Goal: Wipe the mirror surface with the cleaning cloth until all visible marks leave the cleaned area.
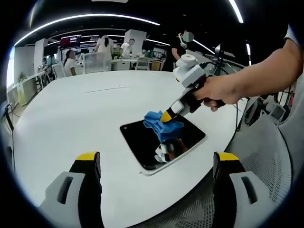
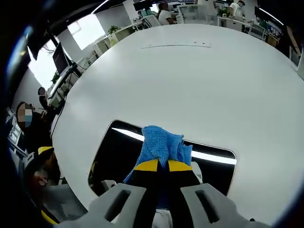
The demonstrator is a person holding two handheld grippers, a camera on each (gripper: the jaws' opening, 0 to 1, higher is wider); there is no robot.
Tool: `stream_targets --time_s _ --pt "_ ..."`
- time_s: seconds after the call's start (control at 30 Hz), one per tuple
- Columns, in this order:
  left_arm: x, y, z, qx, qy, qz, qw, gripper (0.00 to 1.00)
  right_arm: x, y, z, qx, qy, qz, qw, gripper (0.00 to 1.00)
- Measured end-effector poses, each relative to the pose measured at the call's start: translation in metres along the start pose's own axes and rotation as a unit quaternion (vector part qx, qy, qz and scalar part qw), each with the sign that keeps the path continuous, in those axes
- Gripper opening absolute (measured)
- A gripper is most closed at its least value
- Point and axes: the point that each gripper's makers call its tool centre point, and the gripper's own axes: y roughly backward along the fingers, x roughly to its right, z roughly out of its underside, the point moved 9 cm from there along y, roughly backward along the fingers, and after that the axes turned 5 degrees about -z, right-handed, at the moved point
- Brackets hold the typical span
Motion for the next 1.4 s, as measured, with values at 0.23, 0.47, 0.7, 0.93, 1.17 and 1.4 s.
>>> stream_targets --time_s 0.23,0.47,0.7,0.93,1.17,1.4 --pt "0.000 0.001 -0.001 0.001 0.002 -0.001 1.0000 0.97 0.003 -0.004 -0.009 0.004 0.007 0.005 1.0000 0.00" --pt "0.000 0.001 -0.001 0.002 0.002 -0.003 1.0000 0.97 0.004 -0.008 -0.016 0.000 0.003 0.008 1.0000 0.00" --pt "0.000 0.000 0.000 0.001 -0.001 -0.003 1.0000 0.96 0.004 -0.006 -0.015 0.002 0.000 0.004 1.0000 0.00" --pt "-0.001 0.001 0.000 0.002 -0.001 -0.003 1.0000 0.96 0.008 -0.004 -0.013 0.001 0.004 0.007 1.0000 0.00" --pt "0.000 0.001 0.000 0.002 -0.001 -0.003 1.0000 0.95 0.018 0.000 -0.010 0.000 0.004 0.011 0.9999 0.00" --pt "0.000 0.002 0.000 0.003 0.001 -0.003 1.0000 0.96 0.025 0.004 -0.009 0.000 0.001 0.018 0.9998 0.00"
